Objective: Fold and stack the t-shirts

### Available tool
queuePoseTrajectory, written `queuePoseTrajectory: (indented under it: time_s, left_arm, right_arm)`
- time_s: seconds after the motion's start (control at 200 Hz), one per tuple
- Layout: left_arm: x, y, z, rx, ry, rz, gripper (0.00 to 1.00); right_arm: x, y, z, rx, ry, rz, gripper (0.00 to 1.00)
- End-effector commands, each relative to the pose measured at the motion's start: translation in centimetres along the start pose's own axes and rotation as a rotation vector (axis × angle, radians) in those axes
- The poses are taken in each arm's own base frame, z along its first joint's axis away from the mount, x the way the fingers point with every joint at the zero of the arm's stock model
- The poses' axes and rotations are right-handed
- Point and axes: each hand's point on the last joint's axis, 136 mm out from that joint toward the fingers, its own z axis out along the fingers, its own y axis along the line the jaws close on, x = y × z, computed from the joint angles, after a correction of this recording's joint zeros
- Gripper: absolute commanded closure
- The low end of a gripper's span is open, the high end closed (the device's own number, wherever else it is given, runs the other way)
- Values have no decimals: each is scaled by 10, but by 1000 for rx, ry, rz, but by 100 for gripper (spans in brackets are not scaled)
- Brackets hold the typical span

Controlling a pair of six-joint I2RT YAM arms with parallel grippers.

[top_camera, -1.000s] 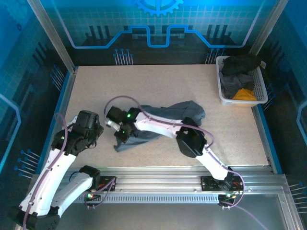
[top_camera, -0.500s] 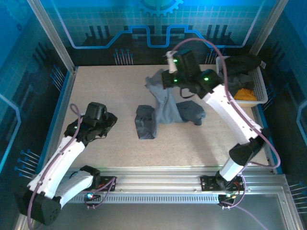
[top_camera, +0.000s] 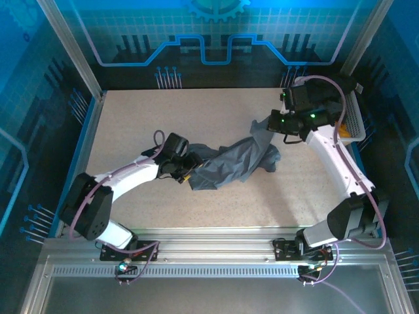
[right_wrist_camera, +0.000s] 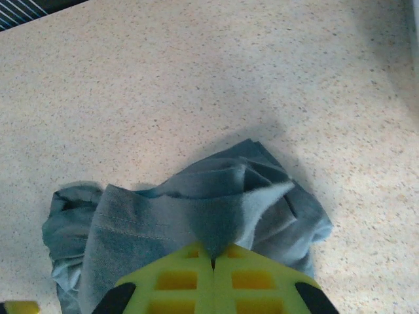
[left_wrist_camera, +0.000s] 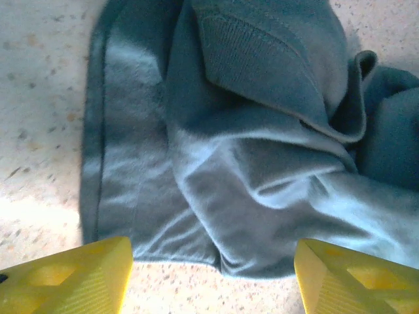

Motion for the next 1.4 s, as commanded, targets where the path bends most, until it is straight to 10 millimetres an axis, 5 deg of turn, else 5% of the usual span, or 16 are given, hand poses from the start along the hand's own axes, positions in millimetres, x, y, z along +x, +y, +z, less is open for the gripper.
queuePoseTrajectory:
  time_s: [0.0,0.23,0.365,0.41,0.67,0.865,1.02,1.19,1.395]
  left_arm:
    - [-2,-18,11,41,21,-11,33]
    - [-12,-26,46,5,36,44,44]
    - [-19,-27,54,13,15,53,92]
    - [-25,-32,46,22,-18,57,100]
    - [-81,-98,-84,185,-311,94,100]
    - [-115,-144,-179,369,-466,98,100]
    - [-122,-175,-245,495,-556,141,100]
    - [-117,-184,-298,543,-638,168,100]
    - [-101,-169,-345,570,-719,180,100]
  right_arm:
    - [-3,-6,-16,-26,-41,45,100]
    - [7,-10,-15,-26,-16,47,100]
    - [10,-8,-13,-40,-10,47,100]
    - [9,-5,-14,-54,-11,44,100]
    - [-39,37,-42,-218,-138,-2,100]
    - [-99,70,-92,-325,-310,-18,100]
    - [-131,90,-133,-408,-417,-13,100]
    - [-140,94,-161,-445,-476,-1,100]
    - [-121,90,-183,-481,-501,-3,100]
